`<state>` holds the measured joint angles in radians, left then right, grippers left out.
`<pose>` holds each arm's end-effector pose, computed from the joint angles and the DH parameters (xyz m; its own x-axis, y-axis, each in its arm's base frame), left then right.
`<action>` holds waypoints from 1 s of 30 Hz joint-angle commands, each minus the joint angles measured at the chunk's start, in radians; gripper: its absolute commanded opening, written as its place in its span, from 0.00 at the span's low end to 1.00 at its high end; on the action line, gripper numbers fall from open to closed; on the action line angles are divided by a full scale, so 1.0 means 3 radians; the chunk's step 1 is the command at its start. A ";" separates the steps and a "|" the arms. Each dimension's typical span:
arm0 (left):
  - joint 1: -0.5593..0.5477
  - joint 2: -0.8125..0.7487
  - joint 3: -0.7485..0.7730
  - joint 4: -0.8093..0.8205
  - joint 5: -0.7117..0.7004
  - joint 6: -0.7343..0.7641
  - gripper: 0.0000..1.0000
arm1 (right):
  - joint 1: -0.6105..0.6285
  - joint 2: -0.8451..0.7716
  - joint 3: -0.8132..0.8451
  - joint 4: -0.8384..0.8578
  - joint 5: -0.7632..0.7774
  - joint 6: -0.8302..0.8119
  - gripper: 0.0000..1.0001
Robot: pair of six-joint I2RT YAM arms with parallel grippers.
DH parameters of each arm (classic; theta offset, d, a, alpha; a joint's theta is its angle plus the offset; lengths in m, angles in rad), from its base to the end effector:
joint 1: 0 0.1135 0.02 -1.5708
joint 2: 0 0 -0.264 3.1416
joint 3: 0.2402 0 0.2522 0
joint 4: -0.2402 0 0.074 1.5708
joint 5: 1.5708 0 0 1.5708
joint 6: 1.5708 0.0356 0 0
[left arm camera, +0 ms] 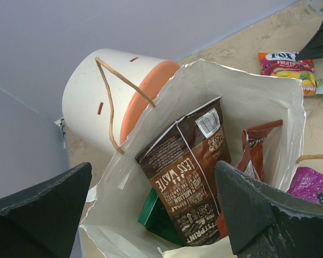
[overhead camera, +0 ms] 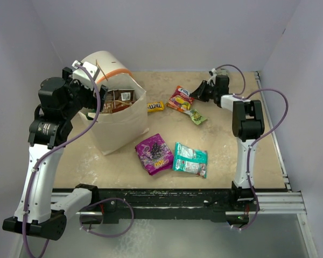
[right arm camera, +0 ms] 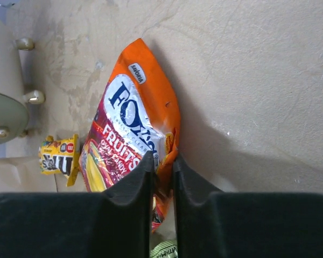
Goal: Place the snacks into the paper bag
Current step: Pick up the snack from the center of the board, then place the snack in the paper bag.
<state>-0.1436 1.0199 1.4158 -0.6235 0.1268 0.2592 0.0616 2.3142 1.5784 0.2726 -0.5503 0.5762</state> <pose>0.1886 -0.0318 0.4636 -0.1482 0.2783 -0.9490 0.3123 0.9236 0.2221 0.5118 0.0502 0.1413 -0.6570 0.4248 -0.6229 -0.1926 0.7042 0.6834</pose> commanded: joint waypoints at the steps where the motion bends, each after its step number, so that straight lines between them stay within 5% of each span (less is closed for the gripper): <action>1: 0.0039 -0.0058 0.0120 0.0084 -0.0006 0.0042 0.99 | -0.0114 -0.0295 -0.0051 0.0188 -0.0193 0.0052 0.14; 6: 0.0039 -0.0104 0.0120 0.0120 -0.0112 0.0038 0.99 | -0.0221 -0.0665 -0.0191 0.0288 -0.0355 0.0037 0.00; 19: 0.0039 -0.0122 0.0461 0.0076 -0.0059 0.0117 0.99 | -0.0328 -0.1641 -0.0421 0.0211 -0.0825 -0.0368 0.00; 30: 0.0035 0.0301 0.0928 -0.0208 0.1066 0.0172 1.00 | -0.0319 -0.2538 -0.0716 -0.0353 -0.0930 -0.1209 0.00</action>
<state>-0.1375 1.0588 1.6489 -0.6777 0.2703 0.3088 -0.0391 1.6707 1.3811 0.1932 -0.7849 0.3389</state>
